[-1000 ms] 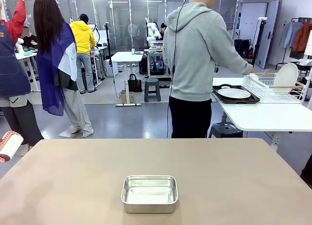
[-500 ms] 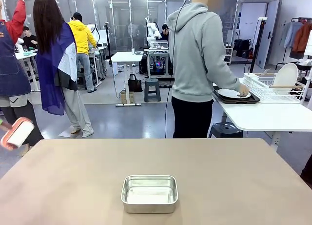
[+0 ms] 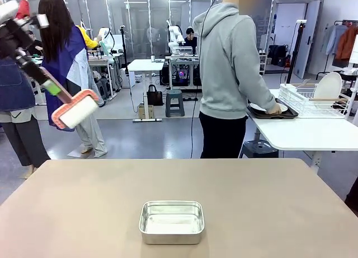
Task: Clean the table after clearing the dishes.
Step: Place the Lint Roller back on top of the Airtight Container.
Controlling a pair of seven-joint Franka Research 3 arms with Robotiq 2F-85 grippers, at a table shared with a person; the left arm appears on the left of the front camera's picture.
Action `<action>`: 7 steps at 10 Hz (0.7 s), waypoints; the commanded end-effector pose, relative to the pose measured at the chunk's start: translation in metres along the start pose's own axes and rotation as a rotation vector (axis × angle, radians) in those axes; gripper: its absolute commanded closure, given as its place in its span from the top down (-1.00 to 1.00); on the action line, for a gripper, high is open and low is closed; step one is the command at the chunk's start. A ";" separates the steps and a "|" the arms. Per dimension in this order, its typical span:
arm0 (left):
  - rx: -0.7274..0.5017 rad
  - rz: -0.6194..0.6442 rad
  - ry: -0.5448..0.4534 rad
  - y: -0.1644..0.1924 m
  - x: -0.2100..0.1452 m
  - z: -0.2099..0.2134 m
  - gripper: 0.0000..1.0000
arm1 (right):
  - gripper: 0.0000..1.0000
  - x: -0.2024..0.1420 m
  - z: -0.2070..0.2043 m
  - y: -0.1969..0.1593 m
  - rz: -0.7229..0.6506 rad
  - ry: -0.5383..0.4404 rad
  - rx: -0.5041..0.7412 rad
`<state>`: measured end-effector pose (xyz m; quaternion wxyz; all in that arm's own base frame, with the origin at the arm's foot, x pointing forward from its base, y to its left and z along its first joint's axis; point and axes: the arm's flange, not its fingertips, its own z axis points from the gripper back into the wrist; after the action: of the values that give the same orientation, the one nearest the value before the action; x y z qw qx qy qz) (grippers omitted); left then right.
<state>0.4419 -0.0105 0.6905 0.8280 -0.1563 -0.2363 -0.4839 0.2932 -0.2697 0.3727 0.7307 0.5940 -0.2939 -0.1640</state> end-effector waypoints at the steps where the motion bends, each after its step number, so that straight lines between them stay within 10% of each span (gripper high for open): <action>1: -0.012 -0.245 0.101 -0.056 0.019 -0.028 -0.59 | 1.00 0.000 0.000 0.003 0.006 -0.008 0.007; 7: -0.145 -0.427 0.217 -0.137 0.062 -0.093 -0.59 | 1.00 0.000 0.000 0.003 0.006 -0.008 0.007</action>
<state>0.3696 -0.1713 0.6407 0.7051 -0.1171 -0.1339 -0.6865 0.2932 -0.2699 0.3729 0.7307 0.5939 -0.2941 -0.1641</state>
